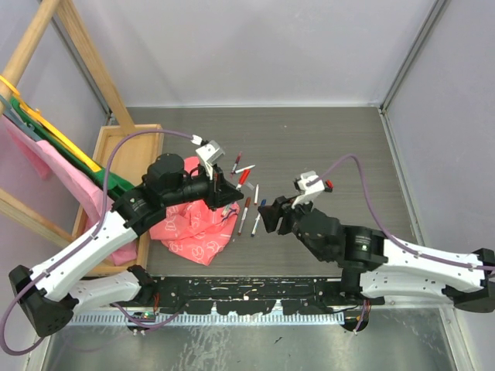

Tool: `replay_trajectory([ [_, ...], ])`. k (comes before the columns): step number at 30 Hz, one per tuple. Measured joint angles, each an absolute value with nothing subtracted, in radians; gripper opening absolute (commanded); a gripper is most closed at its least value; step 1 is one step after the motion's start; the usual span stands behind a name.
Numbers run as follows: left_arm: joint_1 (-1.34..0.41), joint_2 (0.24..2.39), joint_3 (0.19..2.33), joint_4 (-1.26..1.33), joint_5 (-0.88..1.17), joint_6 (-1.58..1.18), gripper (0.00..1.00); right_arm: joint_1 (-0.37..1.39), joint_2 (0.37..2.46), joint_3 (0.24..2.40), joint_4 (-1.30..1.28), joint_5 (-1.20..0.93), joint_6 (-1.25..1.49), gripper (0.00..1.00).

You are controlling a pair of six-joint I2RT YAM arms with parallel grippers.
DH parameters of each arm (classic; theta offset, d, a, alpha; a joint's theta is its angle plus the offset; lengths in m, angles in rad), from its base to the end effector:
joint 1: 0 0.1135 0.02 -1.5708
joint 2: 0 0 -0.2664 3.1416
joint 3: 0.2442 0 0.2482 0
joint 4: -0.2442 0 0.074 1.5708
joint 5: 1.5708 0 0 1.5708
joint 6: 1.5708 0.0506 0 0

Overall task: Insert the pens into the pen caps
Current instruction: Press the pen cap onto the pen, then place the pen at the center of the board.

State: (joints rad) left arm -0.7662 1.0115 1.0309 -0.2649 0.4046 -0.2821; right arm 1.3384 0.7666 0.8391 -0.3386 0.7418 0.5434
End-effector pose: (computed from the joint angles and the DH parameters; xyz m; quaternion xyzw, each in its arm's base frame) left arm 0.1556 -0.1774 0.3747 0.3051 0.7201 -0.4388 0.4425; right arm 0.0727 0.1589 0.3463 -0.0838 0.7681 0.2875 0.5660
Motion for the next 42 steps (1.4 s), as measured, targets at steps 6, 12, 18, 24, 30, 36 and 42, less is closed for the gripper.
replay_trajectory([
  [6, -0.766, 1.033, 0.998, -0.305, 0.343, -0.311, 0.00, 1.031, 0.854, 0.808, -0.390, 0.550, 0.575, 0.62],
  [12, -0.800, 1.089, 0.996, -0.307, 0.271, -0.364, 0.00, 0.687, 0.842, 0.716, -0.390, 0.271, 0.612, 0.70],
  [18, -0.905, 1.203, 0.996, -0.323, 0.121, -0.431, 0.00, 0.471, 0.810, 0.602, -0.398, 0.054, 0.650, 0.78],
  [24, -0.986, 1.344, 1.015, -0.337, -0.030, -0.500, 0.00, 0.382, 0.712, 0.579, -0.440, -0.020, 0.659, 0.87],
  [30, -1.051, 1.560, 1.102, -0.367, -0.148, -0.570, 0.00, 0.376, 0.619, 0.580, -0.473, -0.021, 0.657, 0.92],
  [36, -1.078, 1.755, 1.233, -0.392, -0.227, -0.641, 0.00, 0.376, 0.511, 0.598, -0.526, -0.021, 0.645, 0.92],
  [42, -1.085, 1.887, 1.339, -0.416, -0.280, -0.690, 0.00, 0.376, 0.427, 0.639, -0.585, -0.016, 0.620, 0.92],
])
